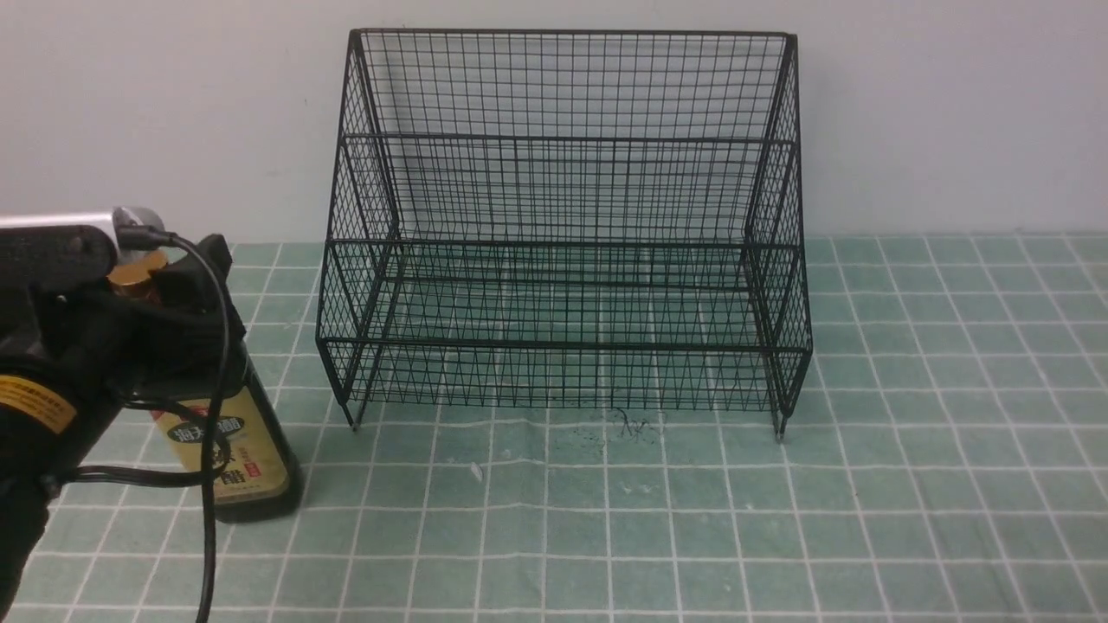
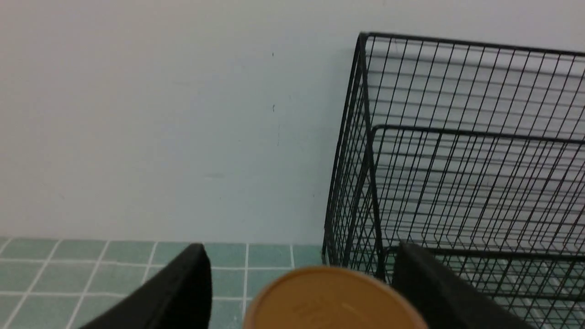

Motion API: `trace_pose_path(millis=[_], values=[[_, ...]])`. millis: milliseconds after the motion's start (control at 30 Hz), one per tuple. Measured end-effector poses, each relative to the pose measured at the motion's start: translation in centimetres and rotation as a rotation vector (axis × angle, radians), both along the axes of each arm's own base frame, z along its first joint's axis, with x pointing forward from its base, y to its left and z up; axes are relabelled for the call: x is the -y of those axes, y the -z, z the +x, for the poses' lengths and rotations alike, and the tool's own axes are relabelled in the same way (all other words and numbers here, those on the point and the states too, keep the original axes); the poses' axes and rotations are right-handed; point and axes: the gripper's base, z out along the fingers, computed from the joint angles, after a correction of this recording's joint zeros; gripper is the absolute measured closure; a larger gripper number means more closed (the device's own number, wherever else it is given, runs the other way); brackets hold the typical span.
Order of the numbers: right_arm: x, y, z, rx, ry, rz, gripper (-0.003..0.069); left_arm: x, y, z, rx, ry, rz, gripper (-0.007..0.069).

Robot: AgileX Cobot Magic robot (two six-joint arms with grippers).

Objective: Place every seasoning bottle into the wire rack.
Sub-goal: Use the left arm to grab the condiment bottle closest to it, then use the left arm to put the condiment bottle back on the shelf

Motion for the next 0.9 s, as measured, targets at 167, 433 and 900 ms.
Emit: trace_pose_path(millis=[167,433,900], values=[[0.0,0.0,0.0,0.000,0.000,0.000,0.0673,0.0,0.0,0.1,0.000,0.002,0.020,0.0309],[0.0,0.0,0.0,0.000,0.000,0.000,0.0673,0.2,-1.9,-0.3,-0.009,0.035,0.029,0.0317],[0.0,0.0,0.0,0.000,0.000,0.000,0.0673,1.3,-15.5,1.1,0.215,0.084,0.136,0.0318]])
